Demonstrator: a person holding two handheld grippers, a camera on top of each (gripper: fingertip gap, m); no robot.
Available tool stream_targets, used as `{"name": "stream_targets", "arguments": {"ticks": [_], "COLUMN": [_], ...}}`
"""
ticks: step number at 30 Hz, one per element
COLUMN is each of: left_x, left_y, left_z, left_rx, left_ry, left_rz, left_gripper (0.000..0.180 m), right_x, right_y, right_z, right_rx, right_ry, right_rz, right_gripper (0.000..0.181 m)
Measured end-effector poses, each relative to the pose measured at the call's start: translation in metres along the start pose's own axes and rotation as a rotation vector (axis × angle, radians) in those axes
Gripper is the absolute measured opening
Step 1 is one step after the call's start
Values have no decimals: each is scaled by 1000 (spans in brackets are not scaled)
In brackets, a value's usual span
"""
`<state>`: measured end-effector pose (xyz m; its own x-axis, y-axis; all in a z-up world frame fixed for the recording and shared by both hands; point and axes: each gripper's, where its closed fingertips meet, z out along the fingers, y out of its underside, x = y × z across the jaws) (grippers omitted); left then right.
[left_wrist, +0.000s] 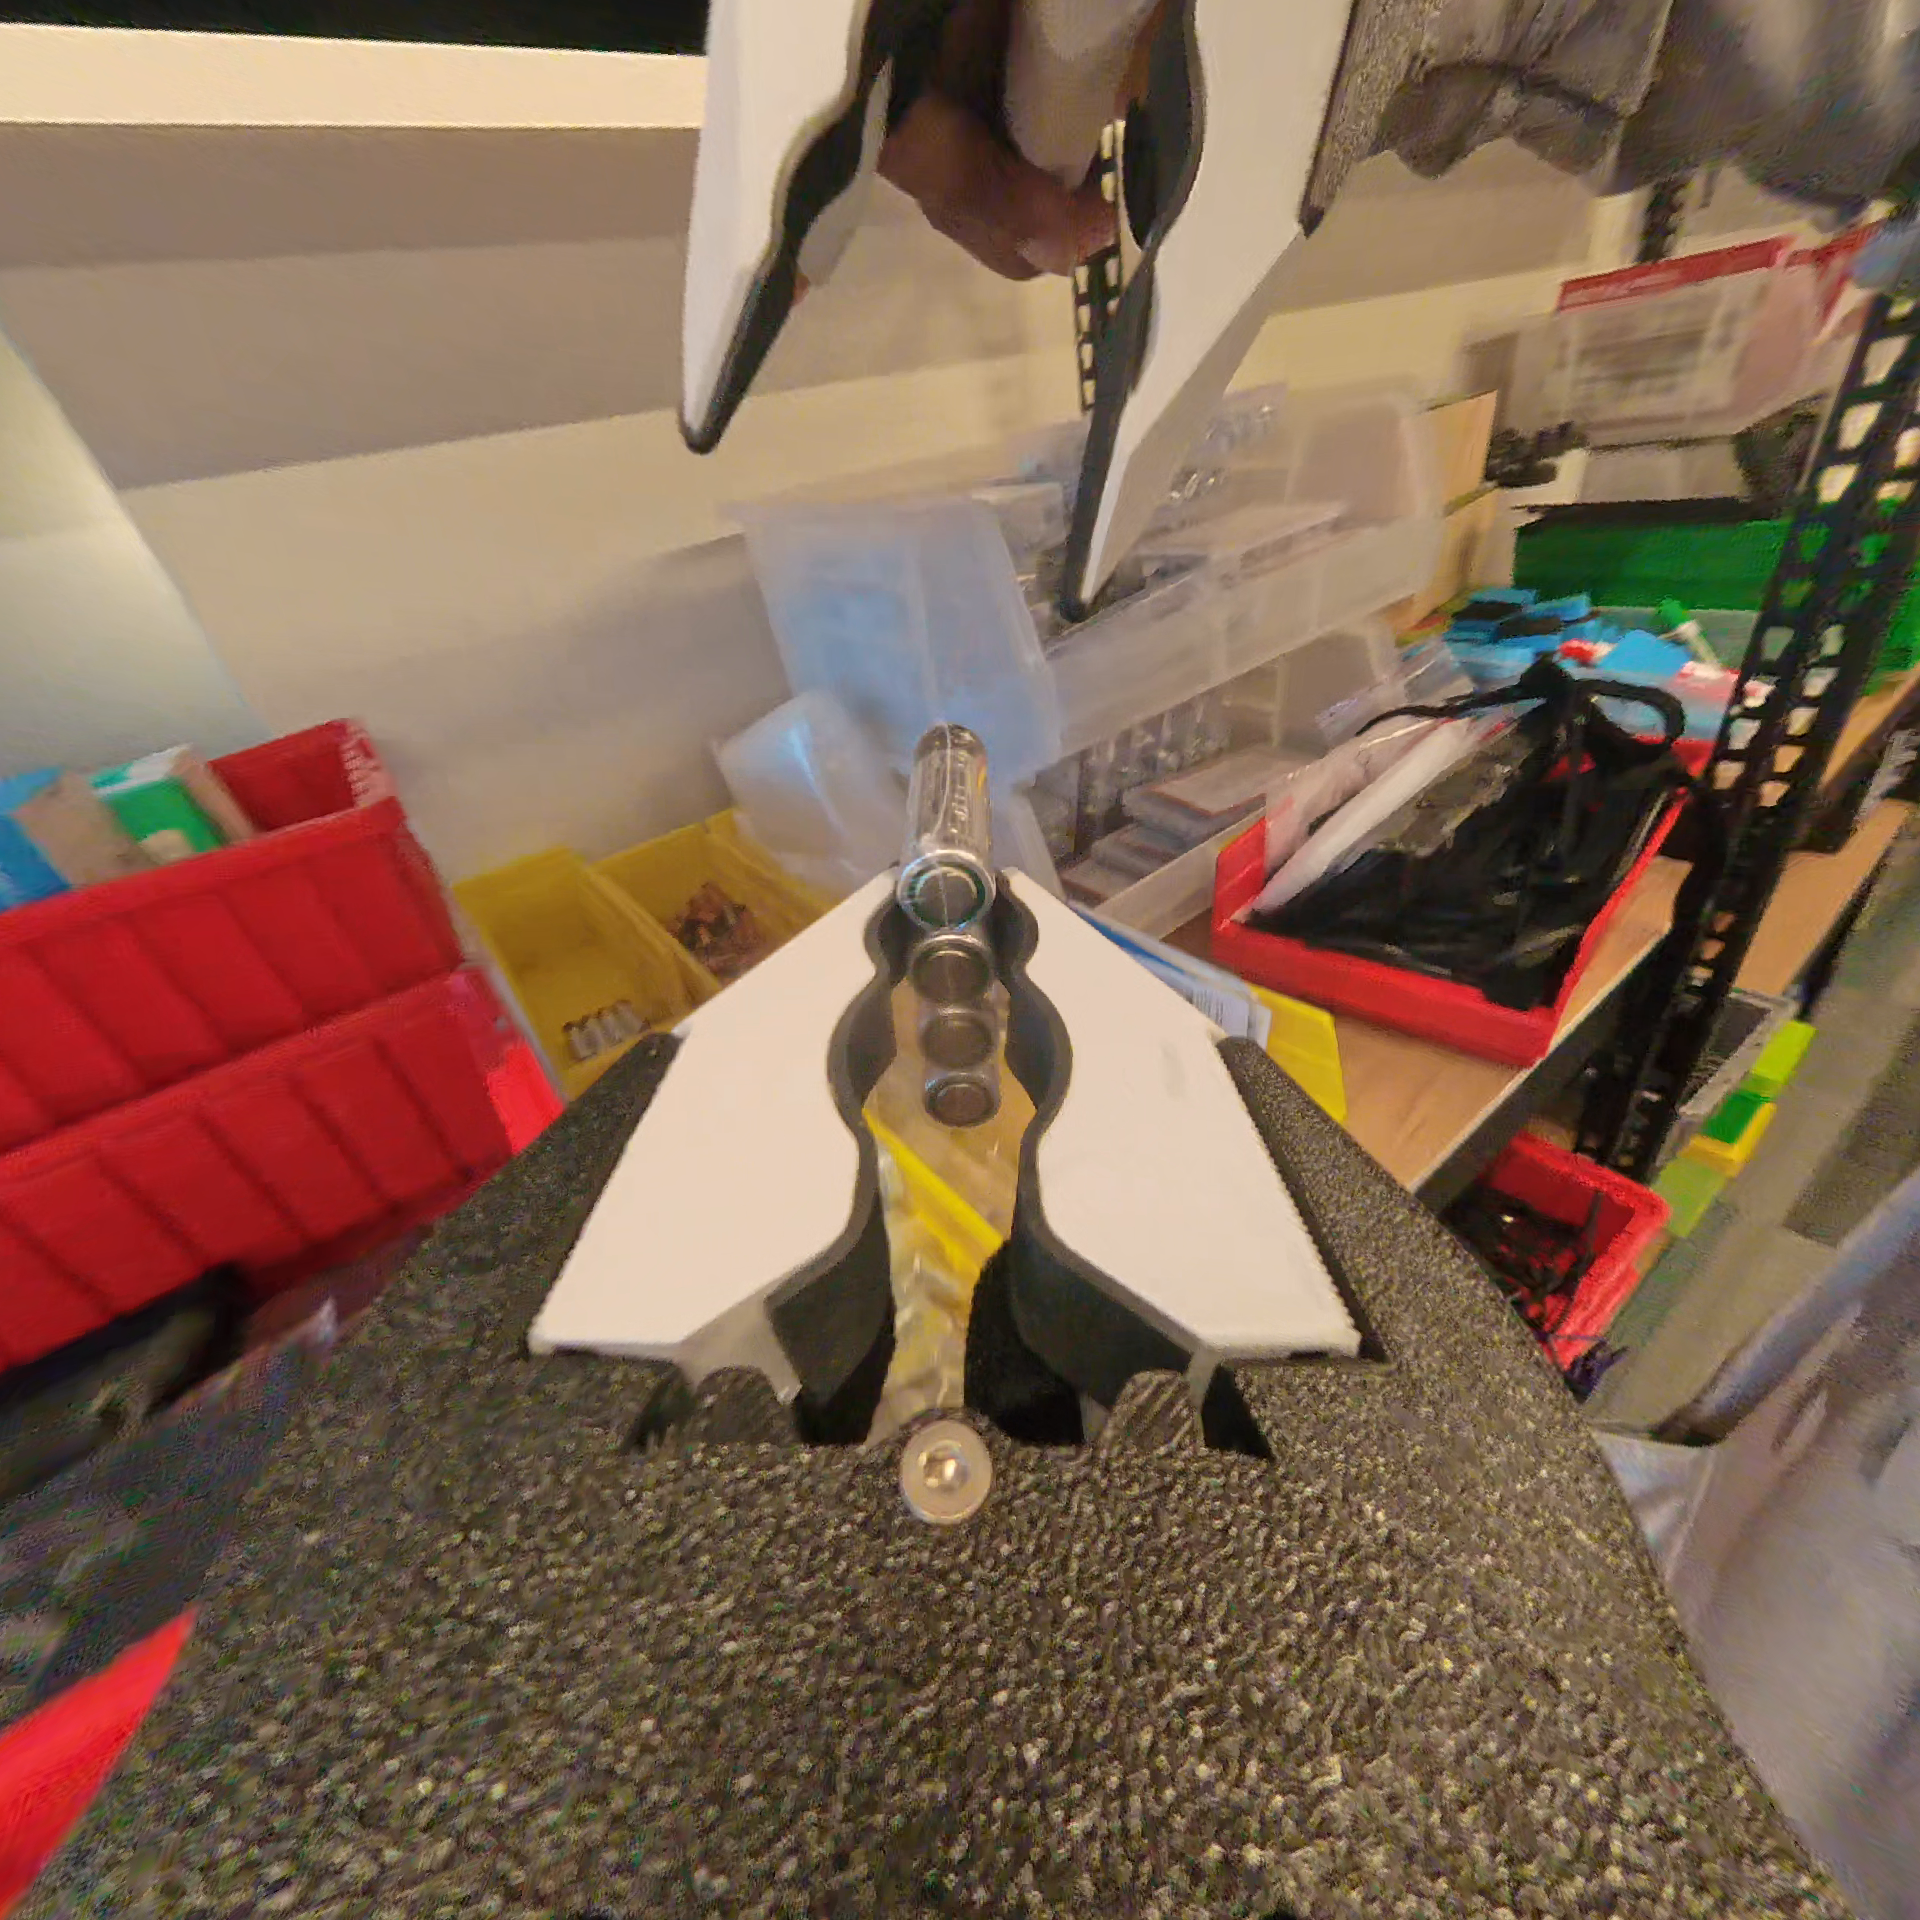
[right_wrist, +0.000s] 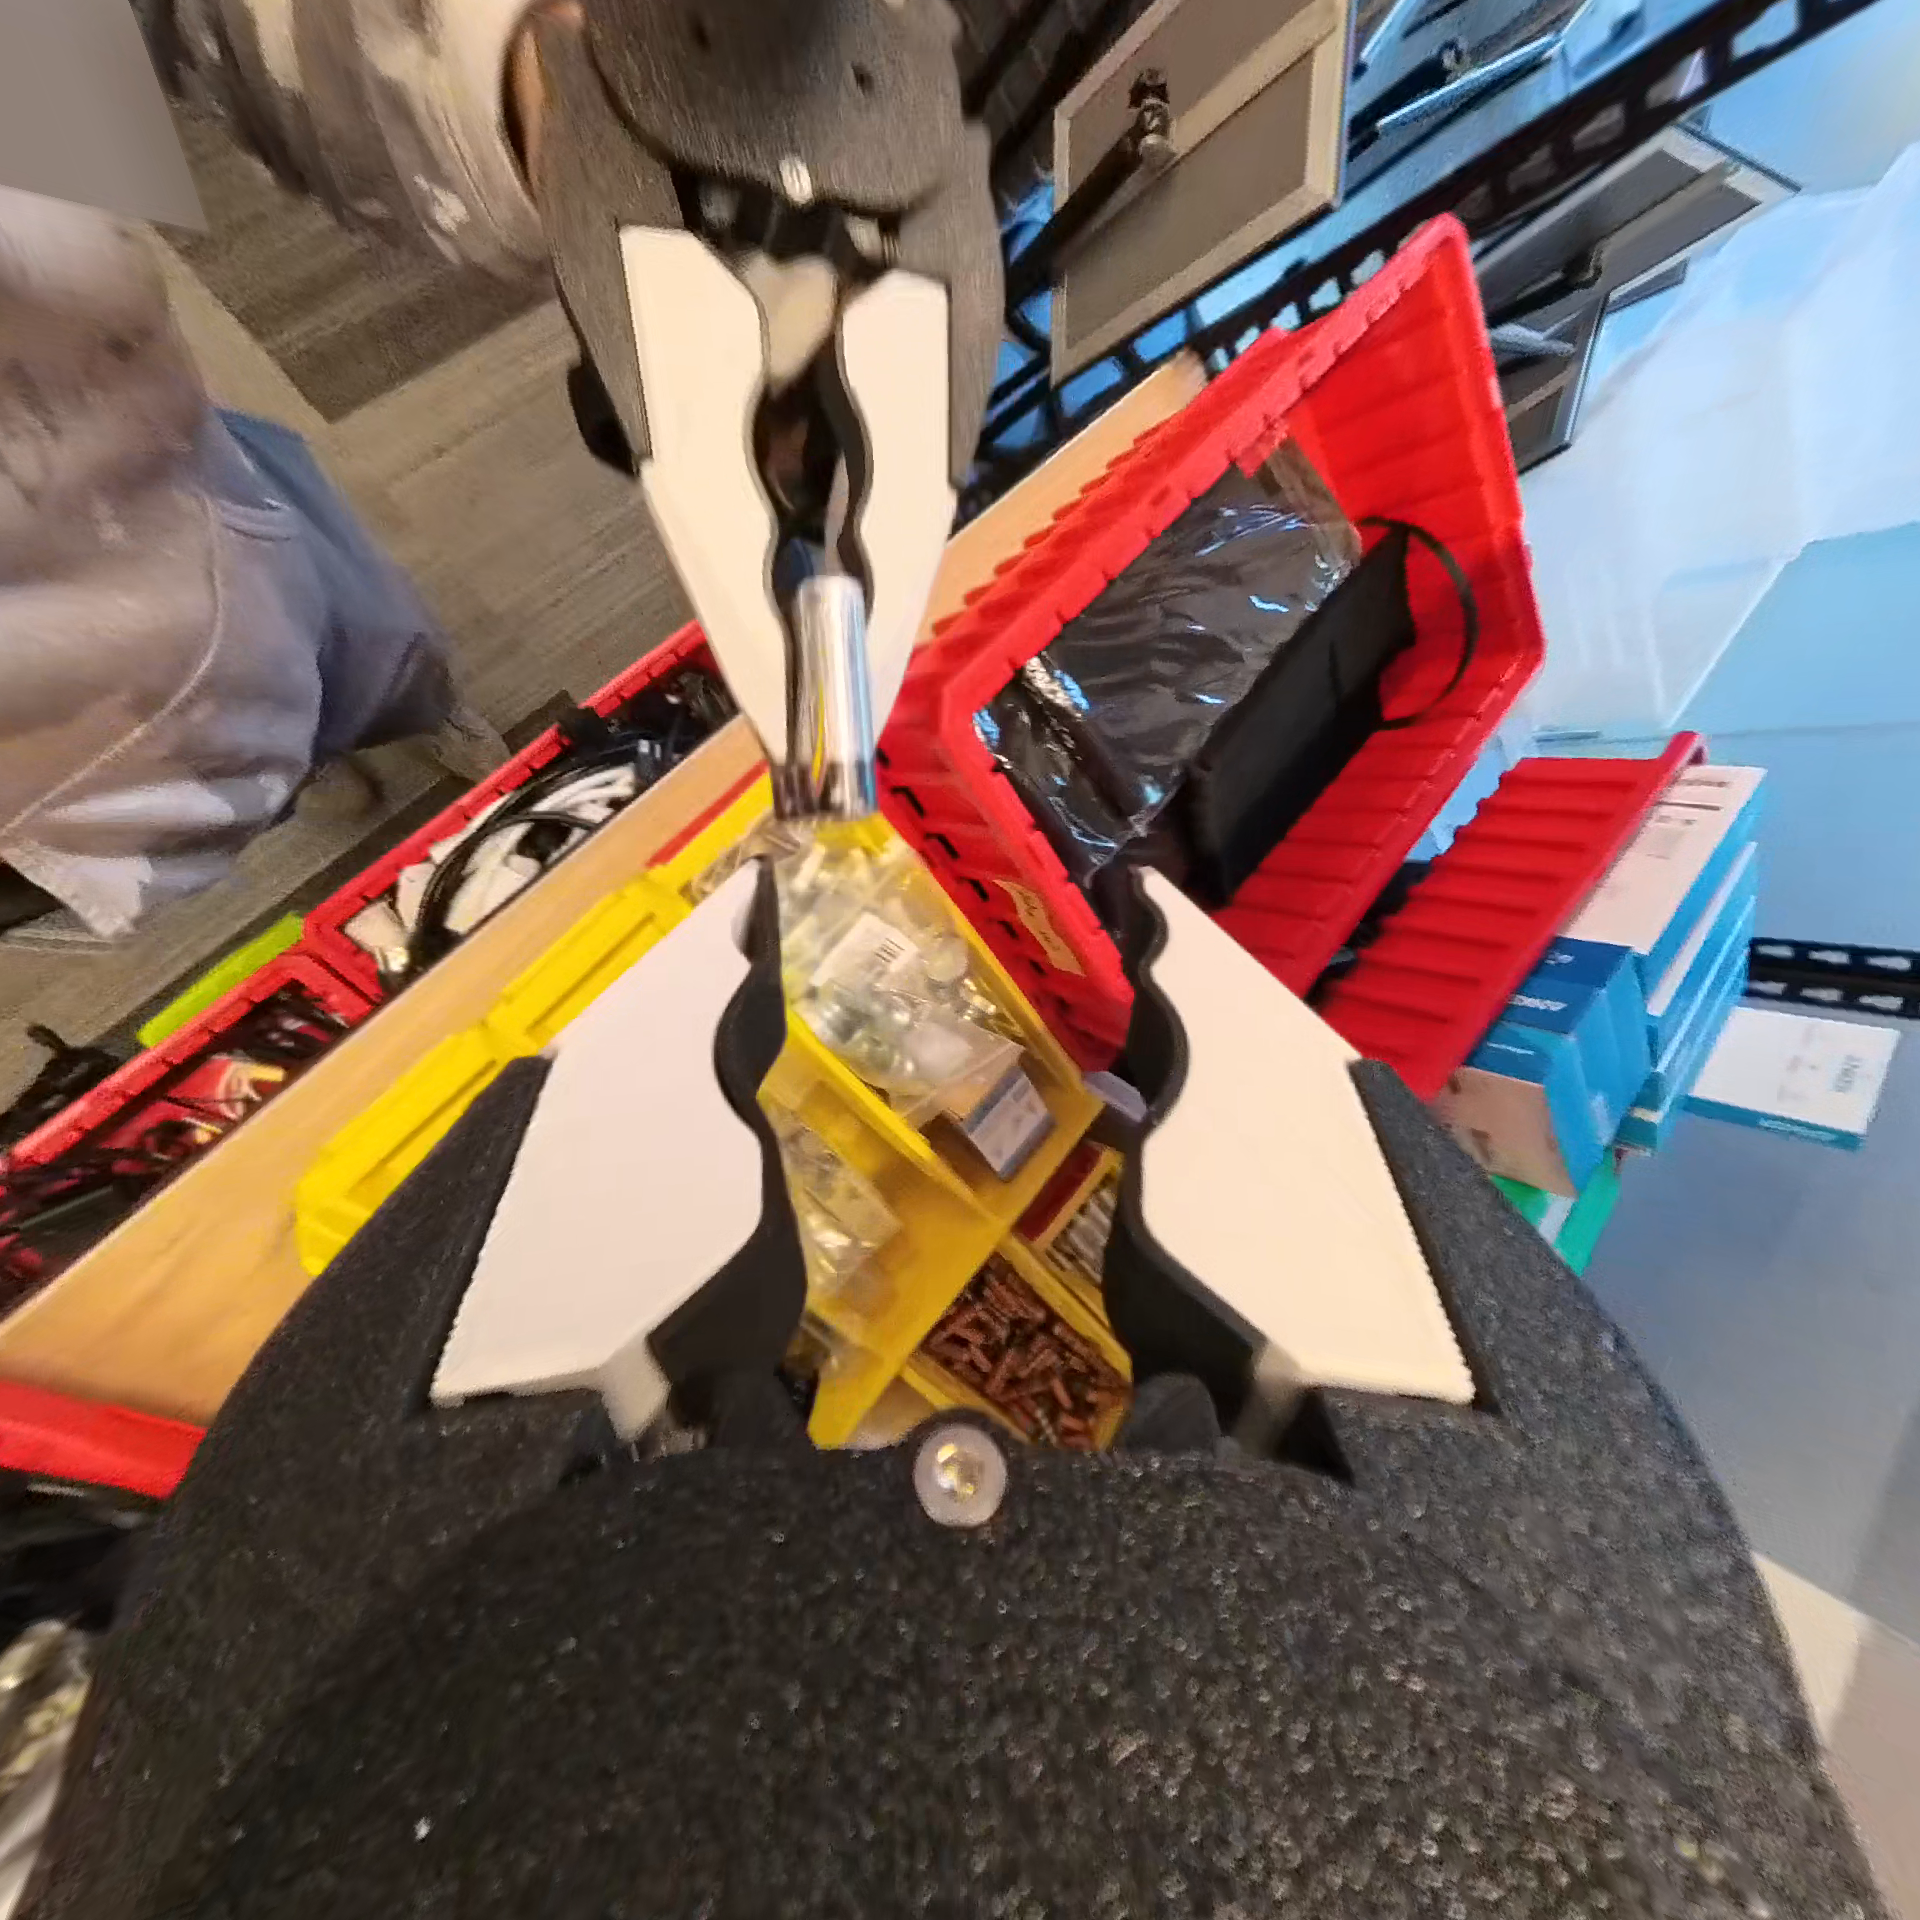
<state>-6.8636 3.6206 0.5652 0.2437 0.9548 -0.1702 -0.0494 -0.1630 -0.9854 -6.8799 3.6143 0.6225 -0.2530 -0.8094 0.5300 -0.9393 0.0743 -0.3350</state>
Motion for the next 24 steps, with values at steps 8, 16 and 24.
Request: {"name": "stream_targets", "arguments": {"ticks": [8, 16, 24], "left_x": [46, 191, 445], "left_y": [20, 87, 99], "left_z": [-169, -489, -819], "left_rx": [32, 9, -139], "left_ry": [-283, -786, -1456], "left_rz": [27, -83, -217], "left_gripper": [12, 12, 12], "right_x": [-78, -228, -382], "right_y": [-58, -213, -573], "right_z": [51, 186, 338], "right_rx": [86, 473, 910], "right_ry": [51, 76, -130], "right_rz": [143, 390, 388], "right_gripper": [83, 76, 74]}}
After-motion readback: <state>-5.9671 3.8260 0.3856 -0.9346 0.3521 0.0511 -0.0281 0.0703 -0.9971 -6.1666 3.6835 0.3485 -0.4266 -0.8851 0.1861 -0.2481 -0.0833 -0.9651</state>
